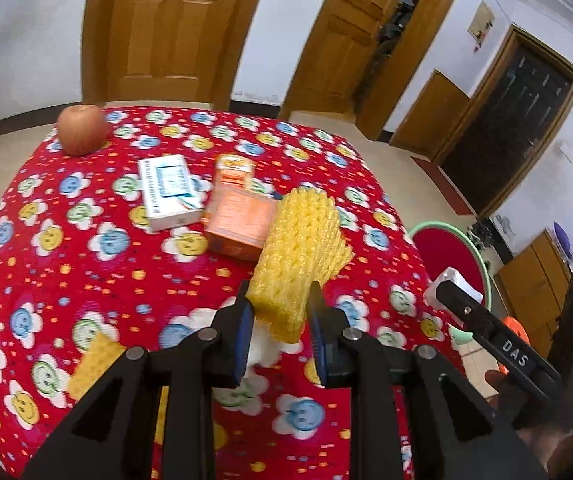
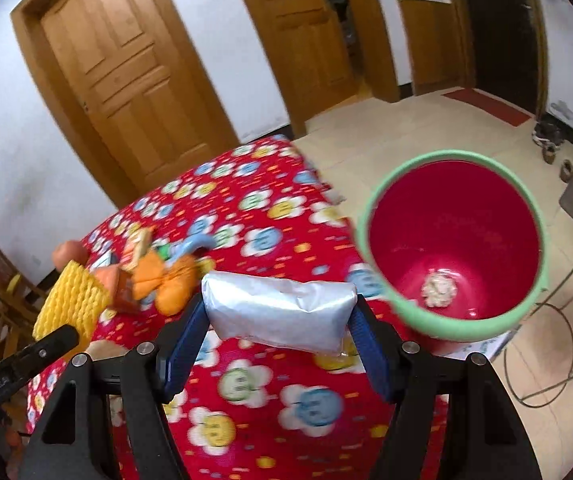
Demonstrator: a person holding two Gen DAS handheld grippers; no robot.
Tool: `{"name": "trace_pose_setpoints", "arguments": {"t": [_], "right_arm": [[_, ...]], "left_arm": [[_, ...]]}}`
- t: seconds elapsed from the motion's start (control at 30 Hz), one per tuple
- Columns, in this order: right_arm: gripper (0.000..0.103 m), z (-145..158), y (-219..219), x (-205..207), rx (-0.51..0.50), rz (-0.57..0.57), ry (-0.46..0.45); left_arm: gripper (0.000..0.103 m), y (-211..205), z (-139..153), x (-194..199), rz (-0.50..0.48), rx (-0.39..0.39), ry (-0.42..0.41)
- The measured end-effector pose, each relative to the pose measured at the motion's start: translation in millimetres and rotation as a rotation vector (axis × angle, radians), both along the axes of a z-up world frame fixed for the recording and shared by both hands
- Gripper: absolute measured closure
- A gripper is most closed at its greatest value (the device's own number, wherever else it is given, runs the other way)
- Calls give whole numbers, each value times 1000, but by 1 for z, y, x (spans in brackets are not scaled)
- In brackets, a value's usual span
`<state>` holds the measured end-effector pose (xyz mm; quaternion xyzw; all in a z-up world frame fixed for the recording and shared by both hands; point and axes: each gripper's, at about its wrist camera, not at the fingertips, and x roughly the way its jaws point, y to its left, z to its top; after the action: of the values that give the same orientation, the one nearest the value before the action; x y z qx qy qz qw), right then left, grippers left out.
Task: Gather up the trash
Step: 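Carry the paper and foam net over the bucket and release both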
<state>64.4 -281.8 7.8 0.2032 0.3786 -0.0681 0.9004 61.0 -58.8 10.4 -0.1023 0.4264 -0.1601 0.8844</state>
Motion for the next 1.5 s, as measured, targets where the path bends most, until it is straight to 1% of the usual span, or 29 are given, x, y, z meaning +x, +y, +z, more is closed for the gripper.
{"name": "trace_pose_setpoints", "arguments": {"t": [0.2, 0.43, 0.77, 1.1, 1.23, 1.5], "right_arm": [[32, -5, -41, -13, 0, -88, 1], [32, -19, -82, -22, 9, -180, 24], [31, -40, -128, -22, 29, -258, 58], [29, -53, -151, -19, 28, -283, 84], [26, -54, -155, -20, 15, -285, 83], [25, -48, -161, -28, 4, -291, 60]], "left_arm": [[78, -32, 5, 0, -63, 10, 4], [78, -70, 6, 3, -128, 43, 1], [78, -114, 8, 10, -196, 92, -13], [78, -150, 0, 17, -259, 117, -2], [78, -162, -3, 21, -277, 122, 4], [78, -184, -11, 24, -316, 134, 15]]}}
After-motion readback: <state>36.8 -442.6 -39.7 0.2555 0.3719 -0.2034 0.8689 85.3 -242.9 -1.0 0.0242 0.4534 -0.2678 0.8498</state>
